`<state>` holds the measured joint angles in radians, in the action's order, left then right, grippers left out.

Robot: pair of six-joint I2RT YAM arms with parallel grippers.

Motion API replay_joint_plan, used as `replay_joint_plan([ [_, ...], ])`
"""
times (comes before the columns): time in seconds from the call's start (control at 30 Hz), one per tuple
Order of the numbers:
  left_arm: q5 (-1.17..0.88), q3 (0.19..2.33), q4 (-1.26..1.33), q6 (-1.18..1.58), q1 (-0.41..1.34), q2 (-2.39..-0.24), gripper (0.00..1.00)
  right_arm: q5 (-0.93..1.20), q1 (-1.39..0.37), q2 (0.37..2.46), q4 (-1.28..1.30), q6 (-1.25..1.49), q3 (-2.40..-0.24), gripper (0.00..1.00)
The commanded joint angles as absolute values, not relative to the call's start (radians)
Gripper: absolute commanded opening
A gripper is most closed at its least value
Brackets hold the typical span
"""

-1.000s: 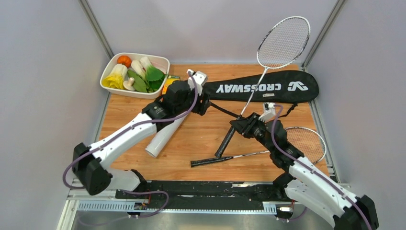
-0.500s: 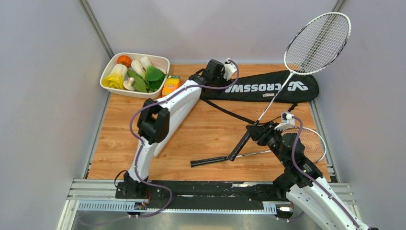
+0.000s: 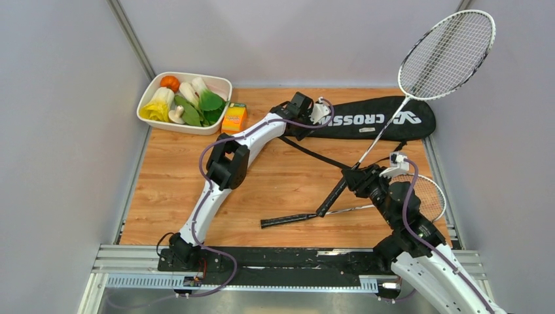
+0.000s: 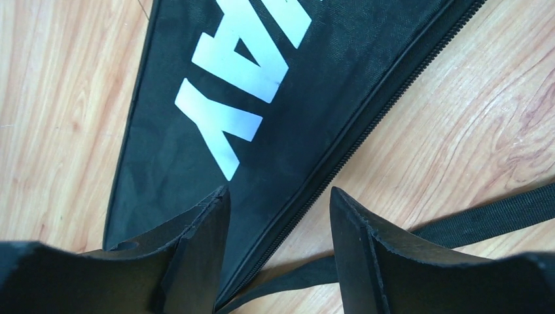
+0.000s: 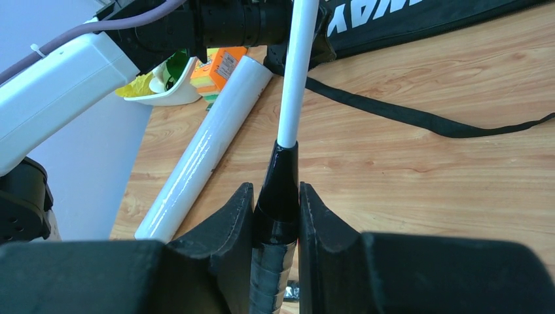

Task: Pack up the badminton gear

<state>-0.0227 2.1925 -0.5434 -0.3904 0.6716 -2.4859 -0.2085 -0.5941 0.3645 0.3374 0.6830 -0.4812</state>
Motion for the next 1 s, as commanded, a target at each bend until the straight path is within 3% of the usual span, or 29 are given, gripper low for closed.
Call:
replay_joint_plan([
  [0.0,-0.041,2.218,-0.536,-0.415,0.672,-2.509,0.63,-0.241,-0.594,0.347,0.297,0.651,-0.535,0.00],
  [0.27,-0.052,2.197,-0.519,-0.365,0.673,-2.533,0.50,-0.247,-0.594,0.338,0.296,0.658,-0.537,0.00],
  [0.63,-0.072,2.194,-0.451,-0.242,0.673,-2.514,0.03,-0.245,-0.594,0.317,0.302,0.667,-0.532,0.00],
  [0.97,-0.084,2.205,-0.324,-0.018,0.674,-2.400,0.00,-0.237,-0.594,0.316,0.313,0.687,-0.504,0.00],
])
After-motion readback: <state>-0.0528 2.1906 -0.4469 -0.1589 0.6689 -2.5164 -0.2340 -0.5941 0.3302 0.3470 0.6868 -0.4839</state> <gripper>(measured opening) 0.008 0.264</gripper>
